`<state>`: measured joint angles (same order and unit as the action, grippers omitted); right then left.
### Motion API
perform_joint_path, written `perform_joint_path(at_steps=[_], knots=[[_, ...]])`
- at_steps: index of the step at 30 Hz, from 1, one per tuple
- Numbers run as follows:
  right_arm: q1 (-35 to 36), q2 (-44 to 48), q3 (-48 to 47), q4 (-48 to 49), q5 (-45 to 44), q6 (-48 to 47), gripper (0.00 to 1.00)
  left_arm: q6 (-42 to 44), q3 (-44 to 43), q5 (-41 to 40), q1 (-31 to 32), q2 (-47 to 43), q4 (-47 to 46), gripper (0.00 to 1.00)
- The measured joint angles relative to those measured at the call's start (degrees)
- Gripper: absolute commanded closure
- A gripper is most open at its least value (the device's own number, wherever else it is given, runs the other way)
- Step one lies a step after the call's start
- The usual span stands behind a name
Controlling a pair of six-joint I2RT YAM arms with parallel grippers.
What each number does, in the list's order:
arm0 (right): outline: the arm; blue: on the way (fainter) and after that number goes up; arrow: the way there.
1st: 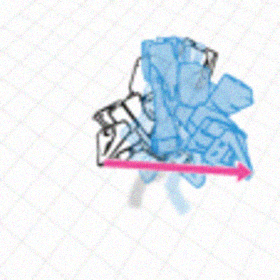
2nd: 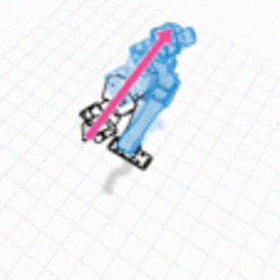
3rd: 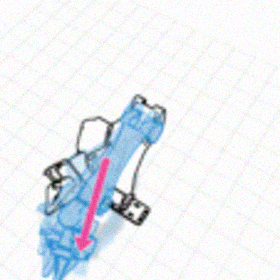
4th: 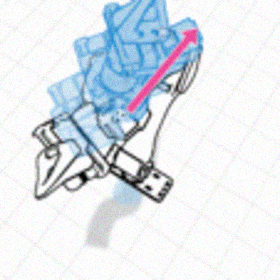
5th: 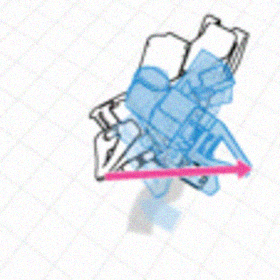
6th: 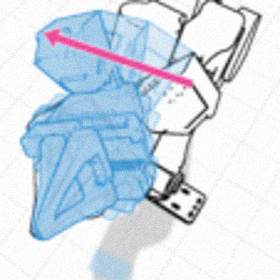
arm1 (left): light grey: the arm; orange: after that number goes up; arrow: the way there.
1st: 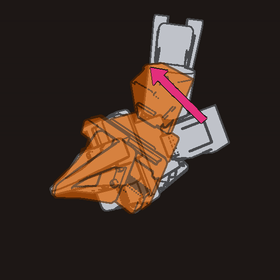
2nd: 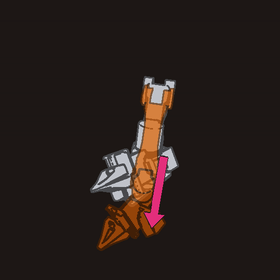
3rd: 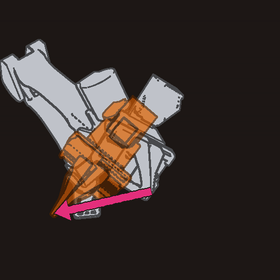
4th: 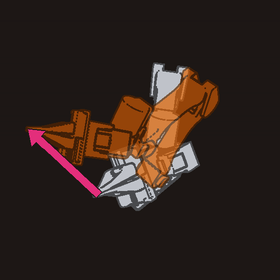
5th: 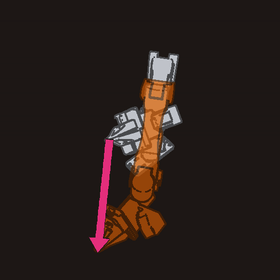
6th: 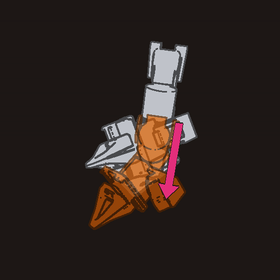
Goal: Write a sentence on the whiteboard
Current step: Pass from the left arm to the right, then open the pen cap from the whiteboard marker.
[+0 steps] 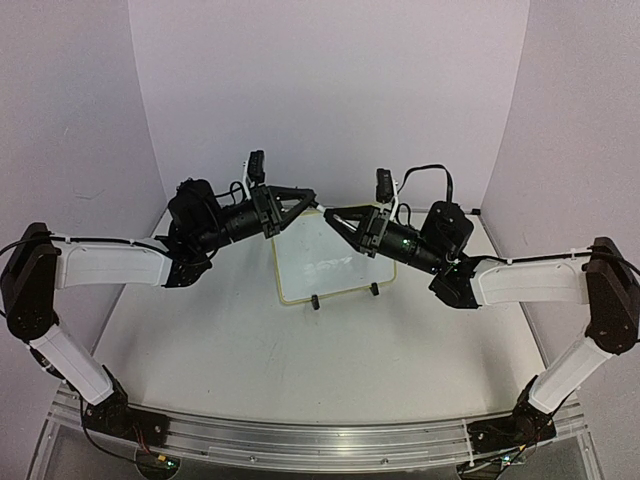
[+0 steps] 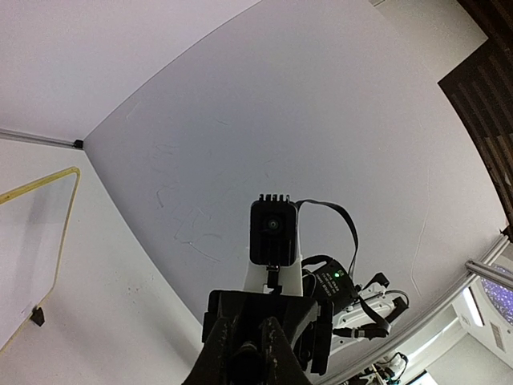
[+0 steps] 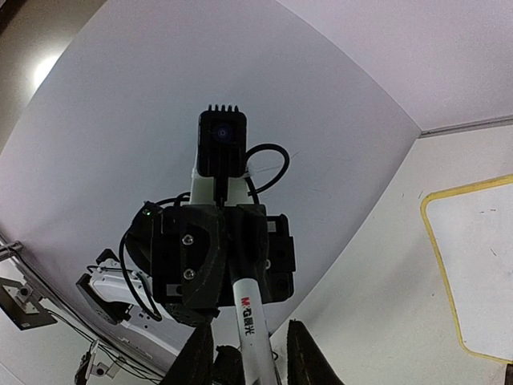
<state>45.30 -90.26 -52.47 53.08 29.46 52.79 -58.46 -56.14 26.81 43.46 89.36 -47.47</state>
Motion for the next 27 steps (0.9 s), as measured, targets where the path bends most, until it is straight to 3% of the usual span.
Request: perform_joint_path(at_steps=[9, 27], knots=[[0.02, 0.07, 0.13, 0.19, -0.07, -0.94, 1.00, -0.83, 0.00, 0.12, 0.00, 0.02, -0.09, 1.00], [1.41, 3.95, 6.23, 1.95, -2.63, -3.65, 1.00, -1.62, 0.83, 5.46, -0.56, -0.90, 1.42, 1.00]])
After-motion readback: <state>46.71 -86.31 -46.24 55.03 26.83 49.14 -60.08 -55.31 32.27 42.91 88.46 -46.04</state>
